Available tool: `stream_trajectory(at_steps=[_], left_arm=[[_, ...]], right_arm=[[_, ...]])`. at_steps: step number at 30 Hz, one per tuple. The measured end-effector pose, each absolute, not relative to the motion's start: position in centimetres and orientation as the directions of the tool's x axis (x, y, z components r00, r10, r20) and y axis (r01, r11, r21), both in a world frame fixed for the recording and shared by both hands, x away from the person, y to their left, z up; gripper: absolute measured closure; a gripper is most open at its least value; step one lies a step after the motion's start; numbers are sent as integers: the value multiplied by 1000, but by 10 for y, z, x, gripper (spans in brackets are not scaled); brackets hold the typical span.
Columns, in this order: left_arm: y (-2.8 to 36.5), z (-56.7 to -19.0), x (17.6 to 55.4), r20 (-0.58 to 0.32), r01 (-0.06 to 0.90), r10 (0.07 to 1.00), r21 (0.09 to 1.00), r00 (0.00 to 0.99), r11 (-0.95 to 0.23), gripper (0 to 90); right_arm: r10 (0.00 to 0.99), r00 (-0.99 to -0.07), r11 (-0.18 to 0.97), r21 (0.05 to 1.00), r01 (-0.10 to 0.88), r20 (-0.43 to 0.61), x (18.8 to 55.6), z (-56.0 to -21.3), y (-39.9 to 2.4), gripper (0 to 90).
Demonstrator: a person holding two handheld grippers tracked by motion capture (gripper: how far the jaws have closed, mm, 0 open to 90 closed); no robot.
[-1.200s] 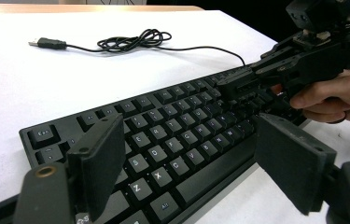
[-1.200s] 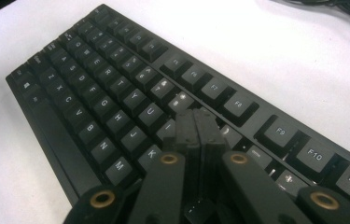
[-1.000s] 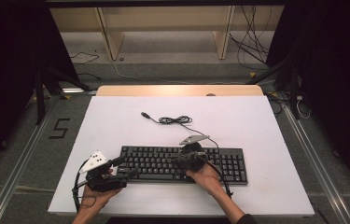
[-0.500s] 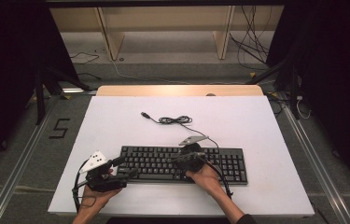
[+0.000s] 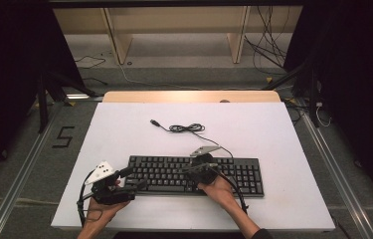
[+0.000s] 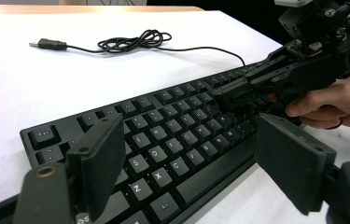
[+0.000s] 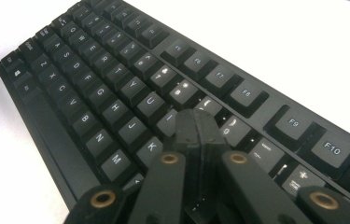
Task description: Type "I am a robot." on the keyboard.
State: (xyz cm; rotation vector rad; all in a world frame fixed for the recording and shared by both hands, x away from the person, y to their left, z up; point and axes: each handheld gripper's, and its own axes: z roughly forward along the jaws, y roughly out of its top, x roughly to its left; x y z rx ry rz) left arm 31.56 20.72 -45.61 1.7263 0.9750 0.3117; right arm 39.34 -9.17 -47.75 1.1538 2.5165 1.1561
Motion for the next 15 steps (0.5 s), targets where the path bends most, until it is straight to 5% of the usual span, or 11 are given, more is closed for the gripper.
stream_trajectory(at_steps=[15], left_arm=[[208,-456,316,-249,454,736,887,629,-88,243]], right_arm=[[696,-686,371,712,596,211,393,-472,-95,869]])
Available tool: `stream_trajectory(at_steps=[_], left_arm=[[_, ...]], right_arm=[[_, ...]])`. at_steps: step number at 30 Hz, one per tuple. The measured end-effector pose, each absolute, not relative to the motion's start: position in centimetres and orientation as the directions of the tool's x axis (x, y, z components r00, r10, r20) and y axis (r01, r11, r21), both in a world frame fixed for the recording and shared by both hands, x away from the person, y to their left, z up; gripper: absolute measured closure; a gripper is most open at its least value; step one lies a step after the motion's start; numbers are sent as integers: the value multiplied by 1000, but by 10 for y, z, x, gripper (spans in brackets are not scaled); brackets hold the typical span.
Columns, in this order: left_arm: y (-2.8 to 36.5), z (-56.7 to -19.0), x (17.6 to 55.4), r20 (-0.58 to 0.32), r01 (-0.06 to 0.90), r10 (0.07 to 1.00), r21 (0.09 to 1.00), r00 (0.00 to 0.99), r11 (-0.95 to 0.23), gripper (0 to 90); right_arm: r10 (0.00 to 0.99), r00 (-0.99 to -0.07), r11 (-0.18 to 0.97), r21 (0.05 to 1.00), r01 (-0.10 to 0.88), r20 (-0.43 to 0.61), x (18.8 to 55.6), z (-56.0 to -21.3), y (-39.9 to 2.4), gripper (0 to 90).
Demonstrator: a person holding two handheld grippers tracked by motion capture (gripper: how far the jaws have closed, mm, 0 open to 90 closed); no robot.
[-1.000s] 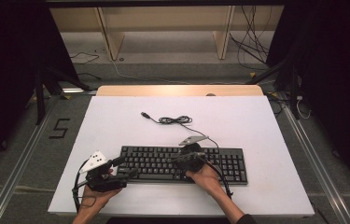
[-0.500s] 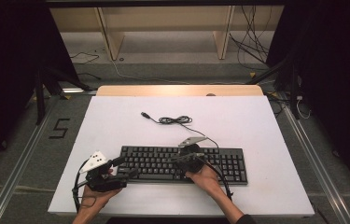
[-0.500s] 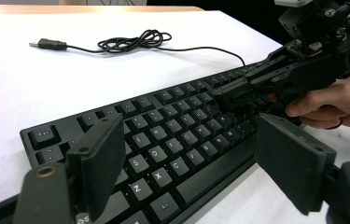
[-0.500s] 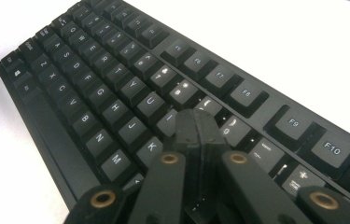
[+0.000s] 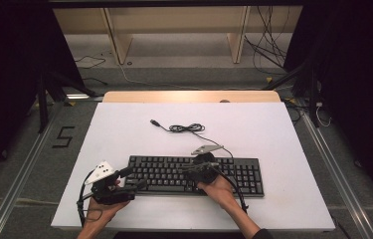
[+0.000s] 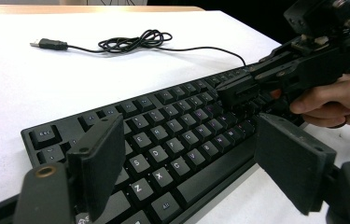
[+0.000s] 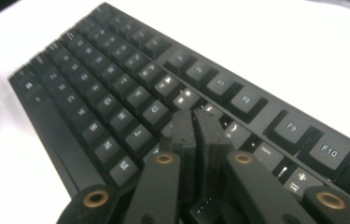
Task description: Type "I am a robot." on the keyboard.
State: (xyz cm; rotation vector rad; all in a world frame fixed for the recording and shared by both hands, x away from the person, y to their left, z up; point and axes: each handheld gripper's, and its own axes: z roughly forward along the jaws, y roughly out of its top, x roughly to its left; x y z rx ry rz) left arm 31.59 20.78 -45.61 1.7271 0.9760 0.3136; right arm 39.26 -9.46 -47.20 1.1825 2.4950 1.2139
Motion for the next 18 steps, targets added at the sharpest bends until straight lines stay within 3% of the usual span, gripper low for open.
stream_trajectory(at_steps=[9,18], left_arm=[[208,-456,316,-248,455,737,886,628,-89,242],[207,-457,317,-248,459,739,884,627,-92,243]], right_arm=[[688,-690,355,725,590,224,391,-469,-95,834],[670,-704,348,739,577,234,386,-465,-95,715]])
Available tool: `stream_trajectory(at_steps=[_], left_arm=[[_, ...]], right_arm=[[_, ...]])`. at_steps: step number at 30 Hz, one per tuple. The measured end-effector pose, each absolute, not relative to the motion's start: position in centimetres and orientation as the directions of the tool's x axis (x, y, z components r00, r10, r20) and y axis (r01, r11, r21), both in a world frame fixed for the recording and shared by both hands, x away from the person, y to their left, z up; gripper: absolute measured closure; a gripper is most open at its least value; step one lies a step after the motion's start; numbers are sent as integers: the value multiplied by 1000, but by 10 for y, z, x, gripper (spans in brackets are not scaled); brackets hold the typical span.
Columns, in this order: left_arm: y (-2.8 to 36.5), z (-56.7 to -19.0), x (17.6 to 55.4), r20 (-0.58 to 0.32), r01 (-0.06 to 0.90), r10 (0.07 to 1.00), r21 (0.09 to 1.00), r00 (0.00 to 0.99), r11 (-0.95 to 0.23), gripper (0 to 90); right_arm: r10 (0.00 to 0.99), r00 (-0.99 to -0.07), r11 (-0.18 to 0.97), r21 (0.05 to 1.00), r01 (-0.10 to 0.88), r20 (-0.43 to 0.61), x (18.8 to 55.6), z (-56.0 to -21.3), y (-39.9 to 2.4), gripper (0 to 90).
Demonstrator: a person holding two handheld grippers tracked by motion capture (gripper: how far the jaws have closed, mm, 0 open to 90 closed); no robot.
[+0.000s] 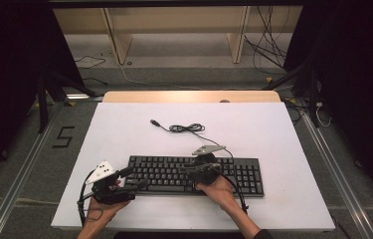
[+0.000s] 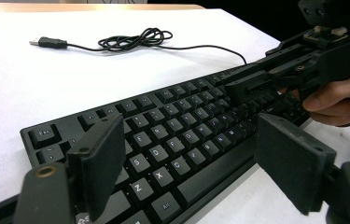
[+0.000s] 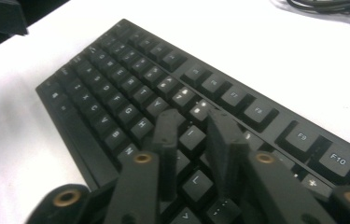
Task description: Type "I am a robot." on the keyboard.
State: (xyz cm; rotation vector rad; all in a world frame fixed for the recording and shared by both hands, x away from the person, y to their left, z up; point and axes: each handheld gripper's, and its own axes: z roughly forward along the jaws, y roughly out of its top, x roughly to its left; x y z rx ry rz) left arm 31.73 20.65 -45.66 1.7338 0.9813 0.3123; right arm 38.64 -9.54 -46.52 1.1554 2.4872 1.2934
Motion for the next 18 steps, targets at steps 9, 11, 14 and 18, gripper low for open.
stream_trajectory(at_steps=[9,11,14,18], left_arm=[[204,-458,324,-253,477,744,873,618,-99,252],[202,-458,327,-262,485,744,869,614,-94,257],[200,-458,332,-262,496,745,862,613,-105,285],[196,-458,338,-259,512,751,850,607,-120,344]], right_arm=[[643,-729,349,758,551,234,379,-460,-96,600],[638,-735,350,763,544,231,376,-460,-97,580],[635,-736,346,766,542,234,373,-459,-99,555],[636,-733,337,769,543,239,370,-459,-103,517]])
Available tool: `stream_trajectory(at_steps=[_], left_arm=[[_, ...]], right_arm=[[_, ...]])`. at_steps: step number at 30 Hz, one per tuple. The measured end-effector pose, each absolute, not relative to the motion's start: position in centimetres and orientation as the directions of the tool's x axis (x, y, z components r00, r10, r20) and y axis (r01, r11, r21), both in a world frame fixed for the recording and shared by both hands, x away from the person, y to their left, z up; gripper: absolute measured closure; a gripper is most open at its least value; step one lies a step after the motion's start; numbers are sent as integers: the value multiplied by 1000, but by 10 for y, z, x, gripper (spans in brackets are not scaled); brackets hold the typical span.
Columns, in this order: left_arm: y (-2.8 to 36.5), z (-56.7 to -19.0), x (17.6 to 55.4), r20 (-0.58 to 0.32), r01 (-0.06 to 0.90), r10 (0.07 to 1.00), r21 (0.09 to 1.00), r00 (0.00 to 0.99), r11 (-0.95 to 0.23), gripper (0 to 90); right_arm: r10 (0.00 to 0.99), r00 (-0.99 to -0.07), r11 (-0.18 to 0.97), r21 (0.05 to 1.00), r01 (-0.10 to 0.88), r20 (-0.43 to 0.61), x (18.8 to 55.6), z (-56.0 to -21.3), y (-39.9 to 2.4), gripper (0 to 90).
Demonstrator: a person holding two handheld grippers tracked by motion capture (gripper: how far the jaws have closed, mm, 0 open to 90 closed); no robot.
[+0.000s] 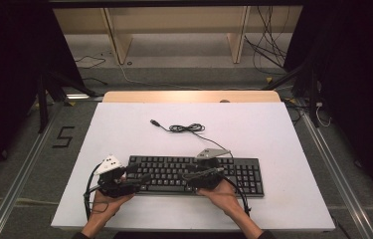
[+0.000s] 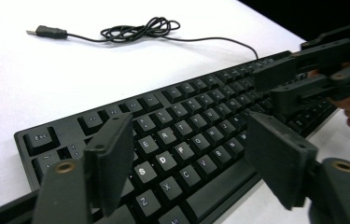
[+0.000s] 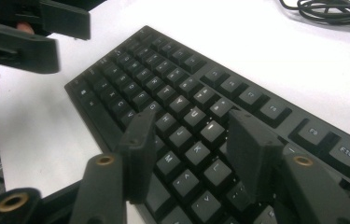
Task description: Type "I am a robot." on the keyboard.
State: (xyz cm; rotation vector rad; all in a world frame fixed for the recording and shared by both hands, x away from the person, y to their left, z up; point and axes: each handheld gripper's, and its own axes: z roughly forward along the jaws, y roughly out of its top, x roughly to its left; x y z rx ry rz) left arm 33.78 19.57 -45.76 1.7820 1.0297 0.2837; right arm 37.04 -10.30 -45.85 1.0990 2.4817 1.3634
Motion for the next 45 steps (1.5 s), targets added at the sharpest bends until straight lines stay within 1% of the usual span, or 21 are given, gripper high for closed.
stream_trajectory(at_steps=[5,9,18,26,29,39,45], left_arm=[[189,-458,346,-267,544,751,826,604,-144,437],[184,-460,353,-269,567,749,806,605,-169,533],[167,-463,367,-247,579,743,783,622,-225,727],[151,-466,379,-229,592,735,757,638,-277,859],[147,-468,382,-222,601,739,743,636,-294,886],[139,-473,389,-203,612,751,725,628,-317,888],[141,-475,391,-197,618,759,718,621,-320,889]], right_arm=[[631,-734,320,777,541,251,366,-458,-108,495],[621,-742,316,785,534,255,360,-457,-110,475],[614,-750,319,793,519,245,350,-456,-118,437],[620,-747,316,794,520,242,344,-456,-125,409],[619,-747,314,796,517,242,341,-455,-127,404],[619,-748,315,797,515,239,336,-453,-132,395],[619,-748,317,795,517,240,335,-454,-133,392]])
